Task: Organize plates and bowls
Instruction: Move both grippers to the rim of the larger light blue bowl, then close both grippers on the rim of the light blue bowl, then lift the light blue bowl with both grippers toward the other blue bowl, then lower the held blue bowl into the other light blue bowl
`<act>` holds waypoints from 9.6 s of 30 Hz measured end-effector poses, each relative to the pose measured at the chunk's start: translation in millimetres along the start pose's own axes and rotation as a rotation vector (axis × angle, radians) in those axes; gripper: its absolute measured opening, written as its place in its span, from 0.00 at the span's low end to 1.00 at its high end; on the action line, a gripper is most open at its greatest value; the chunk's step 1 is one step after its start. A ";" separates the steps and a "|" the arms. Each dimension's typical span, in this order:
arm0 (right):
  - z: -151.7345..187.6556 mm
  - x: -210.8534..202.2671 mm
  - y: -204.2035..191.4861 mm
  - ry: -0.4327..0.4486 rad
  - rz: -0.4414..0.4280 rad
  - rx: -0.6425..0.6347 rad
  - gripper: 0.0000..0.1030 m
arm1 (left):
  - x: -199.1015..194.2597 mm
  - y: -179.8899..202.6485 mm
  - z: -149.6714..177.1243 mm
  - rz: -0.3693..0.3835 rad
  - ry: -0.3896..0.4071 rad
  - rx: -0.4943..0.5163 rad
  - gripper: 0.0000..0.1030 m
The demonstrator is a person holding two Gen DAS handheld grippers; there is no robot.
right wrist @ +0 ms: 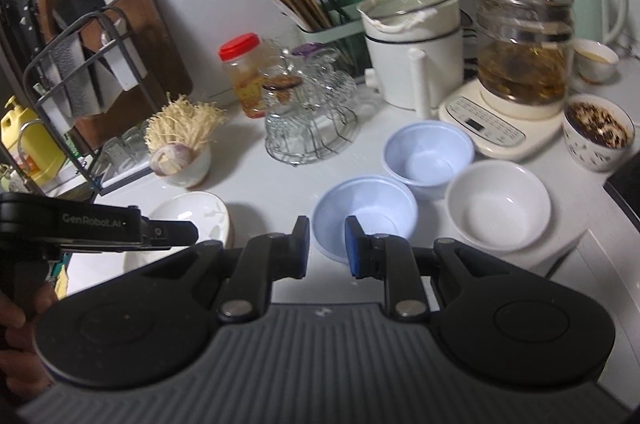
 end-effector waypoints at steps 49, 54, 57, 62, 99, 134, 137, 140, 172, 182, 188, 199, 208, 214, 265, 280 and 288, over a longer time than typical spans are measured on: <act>-1.4 104.4 79.0 -0.181 0.108 0.339 0.49 | 173.1 25.7 -57.5 0.174 -0.225 0.057 0.48; 1.3 114.6 83.5 -0.203 0.116 0.362 0.30 | 185.2 26.0 -51.4 0.188 -0.255 0.066 0.33; 4.1 118.3 85.9 -0.215 0.116 0.372 0.19 | 190.6 25.1 -47.2 0.196 -0.265 0.060 0.21; 6.4 117.5 86.7 -0.217 0.120 0.363 0.15 | 187.9 25.6 -47.0 0.196 -0.255 0.078 0.16; 10.1 147.6 35.7 -0.269 0.039 0.206 0.16 | 153.8 -24.4 -41.1 0.045 -0.179 0.048 0.17; -47.8 20.8 7.8 -0.016 0.027 0.045 0.26 | 2.6 36.0 -85.9 0.030 0.084 0.126 0.44; -47.9 6.3 4.2 0.004 0.021 0.049 0.26 | -13.5 45.0 -82.1 0.043 0.101 0.137 0.44; -45.6 -3.5 1.8 0.021 0.027 0.037 0.26 | -23.3 49.8 -74.3 0.048 0.101 0.150 0.44; -9.2 -32.3 -18.9 0.098 0.228 0.190 0.26 | -44.4 2.7 -27.8 0.217 0.022 0.211 0.44; 2.4 -27.9 -17.2 0.084 0.291 0.244 0.26 | -31.3 2.1 -31.4 0.264 0.002 0.235 0.44; 2.4 -26.8 -2.5 0.078 0.317 0.265 0.26 | -16.0 15.1 -35.4 0.282 -0.018 0.230 0.44; -32.2 -8.2 50.7 0.077 0.318 0.273 0.26 | 39.7 51.5 -59.9 0.251 -0.051 0.185 0.44; -65.3 19.5 96.2 0.039 0.286 0.296 0.53 | 84.2 73.9 -85.8 0.205 -0.076 0.146 0.62; -84.0 42.4 121.9 0.005 0.291 0.293 0.53 | 118.3 84.3 -98.2 0.196 -0.104 0.114 0.63; -97.7 190.8 141.2 -0.271 0.134 0.240 0.10 | 235.0 77.7 -125.5 0.182 -0.230 0.033 0.08; -113.3 138.8 107.3 -0.174 0.118 0.248 0.10 | 169.5 80.3 -148.6 0.221 -0.142 0.066 0.08; -121.8 105.1 82.6 -0.093 0.101 0.231 0.10 | 125.5 80.7 -156.3 0.247 -0.070 0.085 0.08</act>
Point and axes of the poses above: each gripper's, at about its wrist camera, not at the fingertips, and x roughly the way its jaws point, y to its right, z to its underside, the point moved 10 cm from there along x, roughly the way its jaws point, and after that the axes turned 11 degrees about x, right-handed, at the moved point
